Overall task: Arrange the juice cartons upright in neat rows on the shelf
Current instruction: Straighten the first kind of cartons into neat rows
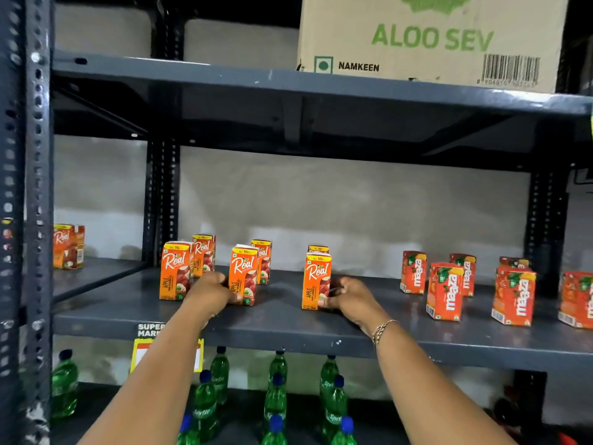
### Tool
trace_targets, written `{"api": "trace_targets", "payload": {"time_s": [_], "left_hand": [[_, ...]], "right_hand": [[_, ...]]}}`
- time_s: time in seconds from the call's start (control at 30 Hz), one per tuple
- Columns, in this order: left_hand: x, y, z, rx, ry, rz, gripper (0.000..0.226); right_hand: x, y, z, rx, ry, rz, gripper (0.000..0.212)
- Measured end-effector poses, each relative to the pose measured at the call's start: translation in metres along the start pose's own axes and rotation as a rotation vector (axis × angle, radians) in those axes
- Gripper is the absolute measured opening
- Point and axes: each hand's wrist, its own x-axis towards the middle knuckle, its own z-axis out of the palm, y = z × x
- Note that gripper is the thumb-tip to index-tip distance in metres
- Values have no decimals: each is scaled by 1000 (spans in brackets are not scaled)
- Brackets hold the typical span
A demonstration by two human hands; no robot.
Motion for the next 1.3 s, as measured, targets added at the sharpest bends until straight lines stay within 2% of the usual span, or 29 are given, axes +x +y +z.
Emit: {"api": "trace_targets", "payload": {"time_s": [0.17,0.5,0.87,1.2,1.3], "left_hand": [[8,-5,0,21,18,-6,13],[12,-8,3,42,24,33,10],[10,-9,4,97,-11,54,12],[6,-5,2,116,-17,70,9],[3,-5,0,129,-32,76,9]], "right_hand": [[2,4,0,23,4,5,34],[3,2,0,26,10,7,27],[6,5,1,-20,20,33,42],[-3,-1,0,-39,19,29,32],[-9,-6,-2,-57,21,44,50]]}}
